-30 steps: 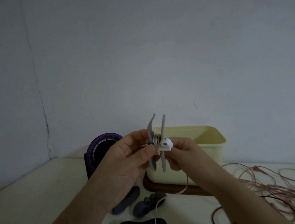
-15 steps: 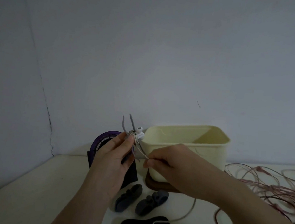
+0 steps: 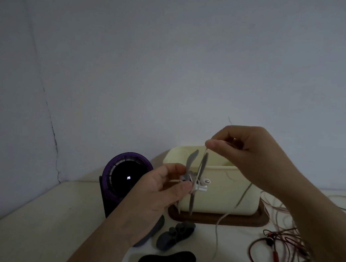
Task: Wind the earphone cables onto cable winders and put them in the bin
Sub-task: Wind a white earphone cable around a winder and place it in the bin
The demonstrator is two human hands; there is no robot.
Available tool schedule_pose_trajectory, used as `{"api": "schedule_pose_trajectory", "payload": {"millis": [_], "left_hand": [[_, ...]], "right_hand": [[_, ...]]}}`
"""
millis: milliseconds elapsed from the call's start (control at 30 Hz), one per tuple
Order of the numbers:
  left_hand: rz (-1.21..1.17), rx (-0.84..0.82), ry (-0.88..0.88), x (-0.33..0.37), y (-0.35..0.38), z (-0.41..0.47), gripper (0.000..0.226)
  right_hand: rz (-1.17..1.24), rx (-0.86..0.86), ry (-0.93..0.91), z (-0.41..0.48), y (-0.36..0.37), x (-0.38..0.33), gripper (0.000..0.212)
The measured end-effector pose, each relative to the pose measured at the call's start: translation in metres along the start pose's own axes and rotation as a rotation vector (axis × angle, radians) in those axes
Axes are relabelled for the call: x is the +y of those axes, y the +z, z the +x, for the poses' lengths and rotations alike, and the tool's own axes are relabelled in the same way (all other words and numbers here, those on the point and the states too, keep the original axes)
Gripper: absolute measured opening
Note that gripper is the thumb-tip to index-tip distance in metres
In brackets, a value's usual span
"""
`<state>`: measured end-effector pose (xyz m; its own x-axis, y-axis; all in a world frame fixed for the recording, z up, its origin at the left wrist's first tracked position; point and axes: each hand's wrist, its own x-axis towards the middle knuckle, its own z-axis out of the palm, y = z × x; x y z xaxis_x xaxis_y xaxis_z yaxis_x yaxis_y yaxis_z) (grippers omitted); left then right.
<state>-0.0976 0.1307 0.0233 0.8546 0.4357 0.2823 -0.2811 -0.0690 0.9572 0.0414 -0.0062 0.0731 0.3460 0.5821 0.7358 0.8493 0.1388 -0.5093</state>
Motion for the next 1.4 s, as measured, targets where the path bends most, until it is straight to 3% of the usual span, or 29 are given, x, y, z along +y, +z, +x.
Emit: {"api": "schedule_pose_trajectory", "payload": {"millis": [133, 300, 367, 467, 567, 667, 767, 1167, 1300, 1400], "left_hand": [[0.054, -0.082, 0.035, 0.005, 0.003, -0.004, 0.026], [-0.125, -0.119, 0.043, 0.015, 0.007, -0.006, 0.026], [-0.237, -0.078, 0.046, 0.018, 0.006, -0.004, 0.032], [-0.389, 0.002, 0.060, 0.022, -0.002, -0.001, 0.040], [-0.443, 0.042, 0.110, 0.025, -0.010, 0.000, 0.046], [-0.472, 0.199, 0.067, 0.021, -0.016, 0.003, 0.025], [-0.492, 0.280, 0.022, 0.019, -0.018, 0.005, 0.024], [-0.398, 0.348, -0.097, 0.008, -0.022, 0.009, 0.020], [-0.092, 0.301, -0.087, 0.000, -0.017, 0.009, 0.026], [0.100, 0.252, -0.073, -0.005, -0.015, 0.007, 0.055]], "right_hand": [[0.185, -0.035, 0.074, 0.001, 0.009, 0.010, 0.041], [0.467, -0.189, 0.187, -0.005, 0.041, 0.021, 0.041], [0.530, -0.213, 0.245, -0.008, 0.052, 0.020, 0.030], [0.407, -0.248, 0.274, -0.014, 0.063, 0.019, 0.034], [0.174, -0.329, 0.170, -0.018, 0.069, 0.011, 0.025], [0.013, -0.386, 0.095, -0.017, 0.066, 0.002, 0.022], [-0.133, -0.453, 0.030, -0.015, 0.060, -0.007, 0.024], [-0.552, -0.487, -0.105, -0.012, 0.045, -0.018, 0.017], [-0.481, -0.452, -0.150, -0.010, 0.043, -0.027, 0.022], [-0.398, -0.369, -0.087, -0.007, 0.033, -0.029, 0.026]]}}
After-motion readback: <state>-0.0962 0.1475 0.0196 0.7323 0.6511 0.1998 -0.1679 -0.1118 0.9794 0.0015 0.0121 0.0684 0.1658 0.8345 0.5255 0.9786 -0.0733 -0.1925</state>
